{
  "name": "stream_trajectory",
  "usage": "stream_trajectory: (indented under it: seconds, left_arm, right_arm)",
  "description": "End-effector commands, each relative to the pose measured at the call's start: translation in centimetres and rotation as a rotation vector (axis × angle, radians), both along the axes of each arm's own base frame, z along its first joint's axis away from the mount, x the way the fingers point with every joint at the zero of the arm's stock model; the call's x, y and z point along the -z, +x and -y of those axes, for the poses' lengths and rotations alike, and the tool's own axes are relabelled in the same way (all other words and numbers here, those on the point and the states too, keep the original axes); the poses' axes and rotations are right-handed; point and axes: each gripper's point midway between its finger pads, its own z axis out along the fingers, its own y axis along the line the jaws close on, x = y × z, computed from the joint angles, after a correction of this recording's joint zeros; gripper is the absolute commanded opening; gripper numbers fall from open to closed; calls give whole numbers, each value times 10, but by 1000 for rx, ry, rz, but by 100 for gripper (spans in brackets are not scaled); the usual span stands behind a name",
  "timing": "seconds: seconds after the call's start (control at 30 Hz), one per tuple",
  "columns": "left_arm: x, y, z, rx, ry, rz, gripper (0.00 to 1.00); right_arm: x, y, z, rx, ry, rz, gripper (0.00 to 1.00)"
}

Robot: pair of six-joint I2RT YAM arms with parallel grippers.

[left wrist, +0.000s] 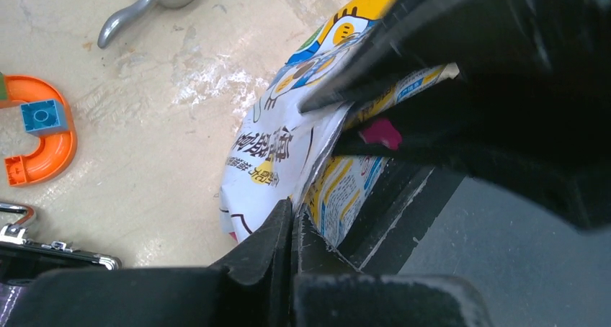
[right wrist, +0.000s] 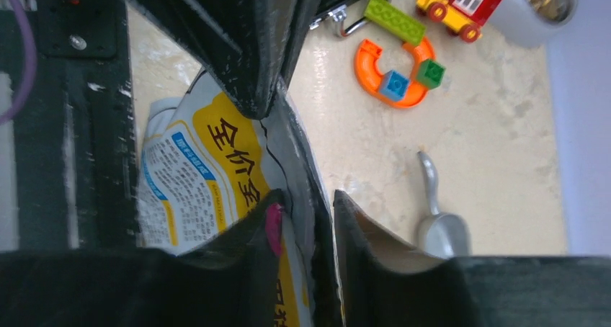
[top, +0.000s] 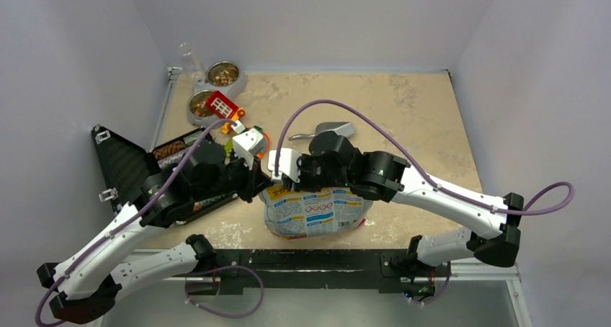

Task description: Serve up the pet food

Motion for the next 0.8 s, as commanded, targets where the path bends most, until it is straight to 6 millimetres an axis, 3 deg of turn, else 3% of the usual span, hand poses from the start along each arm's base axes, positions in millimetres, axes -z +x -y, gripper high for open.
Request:
stream_trajectory:
  seconds: [0.0,0.1,0.23,0.3,0.37,0.43,0.53,0.67,0.77]
  left_arm:
    - [-54,10,0,-62,-204,148,0]
    - [-51,9,-7,-64,-178,175,0]
    - [-53,4,-9,-20,-161,213,0]
    - [-54,2,-8,10,-146,225,0]
    - [-55,-2,-4,49,-138,228,0]
    - [-60,-6,-1,90,-145,236,0]
    - [-65,-9,2,118,-153,253,0]
    - [-66,-9,2,122,-154,263,0]
    - [-62,-5,-4,82,-132,257,0]
  right_arm:
    - [-13,26,24,98,-41,161,4]
    - [-18,43,52,181,-105,280,0]
    - [-23,52,86,243,-121,263,0]
    - [-22,46,90,214,-106,233,0]
    - [-14,42,89,192,-119,205,16]
    - [-5,45,90,210,-137,187,19]
    - [-11,48,78,223,-51,153,21]
    - [-8,63,85,313,-102,152,0]
    - [-17,77,117,468,-98,164,0]
